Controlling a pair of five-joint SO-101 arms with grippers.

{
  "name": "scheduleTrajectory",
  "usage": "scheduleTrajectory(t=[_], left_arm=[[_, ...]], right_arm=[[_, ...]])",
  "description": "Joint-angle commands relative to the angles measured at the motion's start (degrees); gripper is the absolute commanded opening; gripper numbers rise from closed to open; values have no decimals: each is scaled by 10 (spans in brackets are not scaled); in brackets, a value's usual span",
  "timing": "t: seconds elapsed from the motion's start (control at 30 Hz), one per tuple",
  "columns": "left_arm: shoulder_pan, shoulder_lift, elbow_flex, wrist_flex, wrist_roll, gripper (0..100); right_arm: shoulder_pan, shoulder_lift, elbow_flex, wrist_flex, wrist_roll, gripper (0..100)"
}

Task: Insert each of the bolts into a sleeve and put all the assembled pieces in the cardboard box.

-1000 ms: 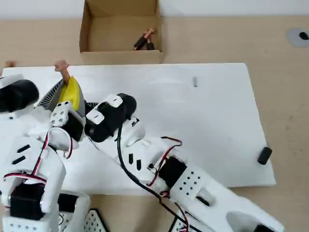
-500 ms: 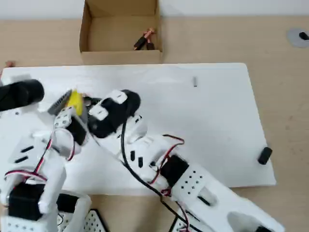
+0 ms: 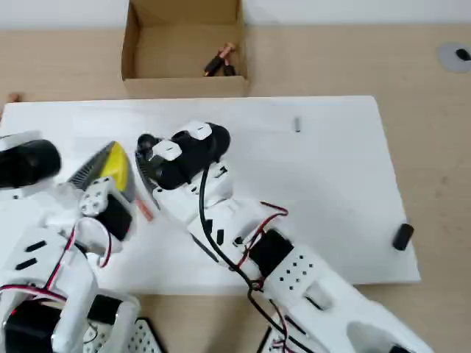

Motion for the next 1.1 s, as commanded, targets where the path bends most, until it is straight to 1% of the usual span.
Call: scheduleTrajectory(t=[0.0,0.07,0.17,0.23,0.37,0.43,0.57,0.7,0.9,1.07], left_arm=[[-55,0,-24,1,-16,9],[-83,1,-11,3,-11,10],[-99,29,36,1,10,10],[-114,72,52,-4,26,11],[-139,195,10,2,55,43],[-139,262,-11,2,67,55],[-135,393,-57,1,68,58],[-135,489,-83,2,75,82],[-123,570,-86,14,76,82],[-110,607,-108,45,76,82]], right_arm=[[10,-3,-44,5,-5,9],[10,-4,-45,5,-4,9],[15,-5,-44,6,-4,9],[25,-5,-44,15,-4,9],[43,-6,-44,22,-4,9],[48,-6,-43,22,-4,9],[50,-6,-42,22,-3,9],[67,-6,-41,24,-3,9],[76,-6,-41,70,-3,9],[76,-6,-41,69,-3,9]])
